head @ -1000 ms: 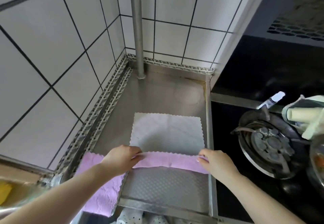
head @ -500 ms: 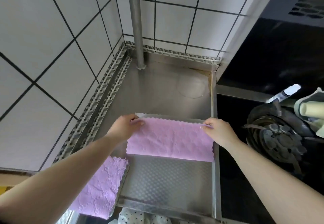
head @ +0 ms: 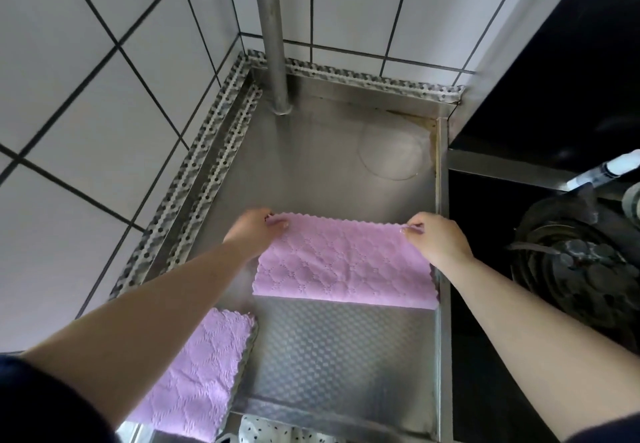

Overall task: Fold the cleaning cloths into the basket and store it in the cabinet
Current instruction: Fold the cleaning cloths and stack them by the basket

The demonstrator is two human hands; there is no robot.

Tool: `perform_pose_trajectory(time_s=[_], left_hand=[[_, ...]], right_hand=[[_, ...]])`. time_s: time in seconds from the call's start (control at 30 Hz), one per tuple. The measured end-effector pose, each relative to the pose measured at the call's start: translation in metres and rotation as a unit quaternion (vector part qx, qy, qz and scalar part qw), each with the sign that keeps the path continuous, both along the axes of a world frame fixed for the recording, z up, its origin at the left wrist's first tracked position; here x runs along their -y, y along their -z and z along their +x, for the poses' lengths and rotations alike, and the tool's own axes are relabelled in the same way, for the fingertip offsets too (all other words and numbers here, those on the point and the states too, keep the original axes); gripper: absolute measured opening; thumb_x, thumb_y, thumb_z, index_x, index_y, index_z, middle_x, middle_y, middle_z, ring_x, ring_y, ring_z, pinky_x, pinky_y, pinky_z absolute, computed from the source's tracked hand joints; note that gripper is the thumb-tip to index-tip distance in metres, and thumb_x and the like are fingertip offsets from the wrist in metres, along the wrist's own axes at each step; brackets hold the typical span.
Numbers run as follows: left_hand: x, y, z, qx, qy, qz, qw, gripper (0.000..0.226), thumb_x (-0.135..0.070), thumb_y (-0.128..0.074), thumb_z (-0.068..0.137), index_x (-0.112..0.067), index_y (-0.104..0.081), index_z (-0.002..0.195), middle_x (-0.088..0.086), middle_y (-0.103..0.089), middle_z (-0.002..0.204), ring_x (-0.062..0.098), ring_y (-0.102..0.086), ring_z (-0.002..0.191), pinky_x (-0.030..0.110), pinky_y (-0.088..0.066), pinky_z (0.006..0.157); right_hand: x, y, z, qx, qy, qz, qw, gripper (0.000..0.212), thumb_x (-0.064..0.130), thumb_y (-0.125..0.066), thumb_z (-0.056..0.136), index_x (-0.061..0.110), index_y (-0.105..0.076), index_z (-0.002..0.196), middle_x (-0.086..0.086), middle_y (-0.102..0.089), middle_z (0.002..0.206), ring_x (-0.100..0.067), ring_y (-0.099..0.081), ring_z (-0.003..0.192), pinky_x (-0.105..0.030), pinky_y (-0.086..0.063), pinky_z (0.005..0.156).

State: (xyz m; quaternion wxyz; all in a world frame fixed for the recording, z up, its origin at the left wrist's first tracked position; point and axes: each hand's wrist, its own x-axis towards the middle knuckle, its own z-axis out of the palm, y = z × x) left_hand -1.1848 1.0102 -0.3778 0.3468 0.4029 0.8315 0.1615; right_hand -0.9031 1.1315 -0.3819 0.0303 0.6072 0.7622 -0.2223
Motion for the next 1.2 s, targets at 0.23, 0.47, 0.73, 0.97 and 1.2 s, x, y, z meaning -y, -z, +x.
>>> perform_pose_trajectory(time_s=[0.23,0.47,0.73,0.97,1.2], left_hand=[[0.014,0.015,0.044,-0.296,0.166,0.225,0.913,0.041,-0.027,-0.044,0.079,-0.013,-0.065,0.111,0.010,-0.063,0.116,0.033,-0.061,0.101,0.041,-0.047,0.083],[0.026,0.047,0.092,-0.280,0.305,0.100,0.905,0.063,-0.039,-0.054,0.078,-0.004,-0.054,0.130,0.010,-0.054,0.136,0.024,-0.048,0.129,0.047,-0.036,0.108],[0.031,0.052,0.065,-0.277,0.314,0.049,0.907,0.073,-0.060,0.002,0.087,-0.018,0.010,0.147,-0.001,0.013,0.154,0.015,0.011,0.145,0.039,0.008,0.118],[0.038,0.042,0.071,-0.226,0.352,0.212,0.883,0.053,-0.046,-0.041,0.088,-0.016,-0.056,0.128,0.008,-0.053,0.136,0.031,-0.048,0.126,0.046,-0.032,0.109],[0.055,0.036,0.095,-0.261,0.423,0.237,0.835,0.011,-0.037,-0.060,0.077,-0.030,-0.067,0.081,-0.010,-0.062,0.086,0.016,-0.059,0.078,0.031,-0.036,0.076]], right_hand=[[0.052,0.012,-0.028,-0.007,-0.137,0.201,0.970,0.045,0.022,-0.064,0.077,0.017,-0.060,0.122,-0.009,-0.055,0.131,-0.030,-0.049,0.126,-0.056,-0.038,0.102],[0.100,0.042,-0.062,0.044,-0.219,0.145,0.964,0.061,0.044,-0.034,0.082,0.013,-0.055,0.131,-0.004,-0.048,0.143,-0.021,-0.044,0.133,-0.059,-0.040,0.100],[0.085,0.055,-0.009,0.061,-0.197,0.184,0.961,0.065,0.056,-0.034,0.087,0.018,-0.046,0.138,-0.008,-0.038,0.149,-0.022,-0.031,0.140,-0.057,-0.028,0.109],[0.067,0.042,-0.009,-0.026,-0.164,0.224,0.960,0.047,0.047,-0.045,0.083,0.021,-0.063,0.117,0.001,-0.058,0.129,-0.020,-0.053,0.122,-0.059,-0.026,0.106],[0.029,0.031,-0.057,-0.100,-0.253,0.244,0.931,0.015,0.010,-0.072,0.070,0.022,-0.068,0.078,0.000,-0.066,0.086,-0.029,-0.063,0.073,-0.040,-0.047,0.076]])
